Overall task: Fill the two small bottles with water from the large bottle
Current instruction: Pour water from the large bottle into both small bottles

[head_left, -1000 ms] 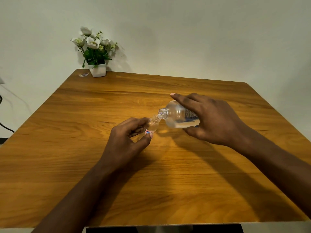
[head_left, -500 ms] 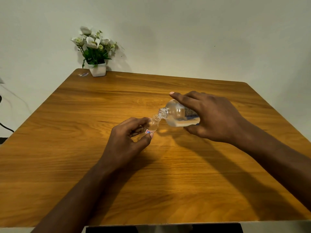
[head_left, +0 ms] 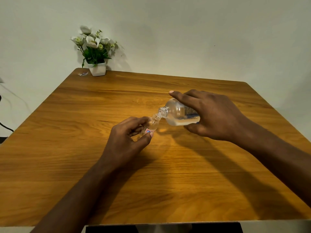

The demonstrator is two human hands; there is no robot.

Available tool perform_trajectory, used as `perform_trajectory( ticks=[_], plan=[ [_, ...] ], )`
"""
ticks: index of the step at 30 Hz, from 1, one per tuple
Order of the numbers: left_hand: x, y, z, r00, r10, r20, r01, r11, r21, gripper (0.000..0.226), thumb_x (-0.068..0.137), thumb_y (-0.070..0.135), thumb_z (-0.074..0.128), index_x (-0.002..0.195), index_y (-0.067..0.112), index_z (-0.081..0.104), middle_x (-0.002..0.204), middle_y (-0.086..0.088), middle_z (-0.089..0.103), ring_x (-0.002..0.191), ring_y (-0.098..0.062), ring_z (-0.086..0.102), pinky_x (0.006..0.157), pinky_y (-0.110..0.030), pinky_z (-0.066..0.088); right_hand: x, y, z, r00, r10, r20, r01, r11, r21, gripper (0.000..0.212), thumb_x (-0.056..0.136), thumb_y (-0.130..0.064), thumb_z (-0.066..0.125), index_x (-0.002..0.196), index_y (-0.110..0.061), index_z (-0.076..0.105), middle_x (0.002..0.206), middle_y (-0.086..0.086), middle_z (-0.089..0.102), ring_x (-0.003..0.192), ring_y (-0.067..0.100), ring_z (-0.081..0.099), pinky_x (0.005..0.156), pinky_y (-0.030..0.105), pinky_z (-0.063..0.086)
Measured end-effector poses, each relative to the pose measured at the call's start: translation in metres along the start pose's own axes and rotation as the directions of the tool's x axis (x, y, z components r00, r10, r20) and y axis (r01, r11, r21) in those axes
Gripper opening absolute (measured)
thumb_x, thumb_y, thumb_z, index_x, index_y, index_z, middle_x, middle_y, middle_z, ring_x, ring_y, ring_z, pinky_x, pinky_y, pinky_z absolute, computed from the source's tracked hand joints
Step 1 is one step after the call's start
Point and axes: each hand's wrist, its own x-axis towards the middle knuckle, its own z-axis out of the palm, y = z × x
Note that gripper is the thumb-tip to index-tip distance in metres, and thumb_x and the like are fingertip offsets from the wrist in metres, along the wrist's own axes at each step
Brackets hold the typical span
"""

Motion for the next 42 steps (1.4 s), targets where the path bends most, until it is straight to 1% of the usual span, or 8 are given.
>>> perform_trajectory(
  ticks=[6, 11, 15, 18, 24, 27, 33, 42],
  plan=[
    [0.0006, -0.0008, 0.0008, 1.0, 0.001, -0.007, -0.001, 1.0, -0.017, 0.041, 0.076, 0.016, 0.072, 0.116, 0.018, 0.064, 0.105, 0.003, 0.068, 0.09, -0.012, 0.068, 0.085, -0.031, 0.056, 0.0009, 0.0009, -0.0006, 1.0, -0.009, 0.004, 0.009, 1.0, -0.005, 0.092, 0.074, -0.035, 0.074, 0.151, -0.031, 0.024, 0.128, -0.001, 0.057, 0.102, 0.021, 0.059, 0.061, 0.024, 0.032],
    [0.0007, -0.0008, 0.0007, 1.0, 0.008, -0.006, -0.008, 1.0, -0.02, 0.042, 0.076, 0.015, 0.072, 0.116, 0.021, 0.063, 0.105, 0.006, 0.067, 0.091, -0.008, 0.068, 0.085, -0.027, 0.056, 0.001, 0.0008, -0.0007, 1.0, -0.012, 0.008, 0.012, 1.0, 0.001, 0.092, 0.074, -0.035, 0.075, 0.151, -0.03, 0.024, 0.128, -0.001, 0.057, 0.103, 0.022, 0.059, 0.061, 0.025, 0.034],
    [0.0006, -0.0009, 0.0002, 1.0, 0.009, -0.002, -0.009, 1.0, -0.01, 0.042, 0.076, 0.016, 0.072, 0.117, 0.022, 0.062, 0.105, 0.006, 0.067, 0.092, -0.01, 0.068, 0.085, -0.03, 0.056, 0.0012, 0.0016, -0.0016, 1.0, -0.01, 0.011, 0.01, 1.0, -0.001, 0.092, 0.074, -0.035, 0.074, 0.151, -0.031, 0.024, 0.128, -0.001, 0.057, 0.103, 0.022, 0.059, 0.061, 0.026, 0.036],
    [0.0001, -0.0022, 0.0006, 1.0, -0.007, -0.002, 0.007, 1.0, -0.02, 0.042, 0.076, 0.016, 0.072, 0.118, 0.019, 0.063, 0.104, 0.003, 0.068, 0.091, -0.017, 0.069, 0.085, -0.033, 0.057, 0.0016, 0.0015, -0.0017, 1.0, -0.01, 0.017, 0.01, 1.0, -0.009, 0.092, 0.075, -0.036, 0.073, 0.151, -0.032, 0.022, 0.127, -0.001, 0.057, 0.102, 0.021, 0.058, 0.061, 0.026, 0.038],
    [0.0005, -0.0045, 0.0012, 1.0, -0.013, 0.002, 0.013, 1.0, -0.025, 0.043, 0.076, 0.016, 0.072, 0.119, 0.009, 0.065, 0.107, 0.001, 0.068, 0.096, -0.015, 0.069, 0.088, -0.036, 0.056, 0.0021, 0.0007, -0.002, 1.0, -0.014, 0.022, 0.014, 1.0, -0.011, 0.09, 0.077, -0.036, 0.071, 0.151, -0.032, 0.021, 0.128, -0.001, 0.057, 0.104, 0.021, 0.058, 0.062, 0.028, 0.043],
    [0.0005, -0.0047, 0.0006, 1.0, -0.012, -0.002, 0.011, 1.0, -0.023, 0.043, 0.076, 0.017, 0.072, 0.118, 0.011, 0.064, 0.106, 0.002, 0.068, 0.094, -0.015, 0.069, 0.087, -0.033, 0.056, 0.0027, 0.0014, -0.0025, 1.0, -0.017, 0.017, 0.017, 1.0, -0.013, 0.09, 0.077, -0.036, 0.071, 0.151, -0.032, 0.021, 0.129, -0.001, 0.056, 0.104, 0.022, 0.058, 0.062, 0.027, 0.041],
    [0.0009, -0.0049, 0.0, 1.0, -0.009, 0.0, 0.009, 1.0, -0.028, 0.043, 0.077, 0.016, 0.072, 0.119, 0.012, 0.064, 0.106, 0.003, 0.068, 0.095, -0.015, 0.069, 0.086, -0.029, 0.055, 0.0034, 0.0011, -0.0026, 1.0, -0.017, 0.021, 0.017, 1.0, 0.0, 0.091, 0.077, -0.036, 0.071, 0.152, -0.032, 0.019, 0.13, -0.001, 0.056, 0.105, 0.021, 0.057, 0.063, 0.028, 0.045],
    [0.0009, -0.0031, -0.0005, 1.0, 0.005, -0.002, -0.005, 1.0, -0.023, 0.043, 0.076, 0.016, 0.072, 0.118, 0.02, 0.063, 0.105, 0.004, 0.068, 0.092, -0.013, 0.069, 0.084, -0.023, 0.054, 0.0037, 0.0018, -0.0041, 0.999, -0.02, 0.027, 0.02, 1.0, -0.009, 0.092, 0.076, -0.037, 0.072, 0.151, -0.032, 0.021, 0.129, -0.002, 0.056, 0.104, 0.02, 0.058, 0.06, 0.026, 0.041]
  ],
)
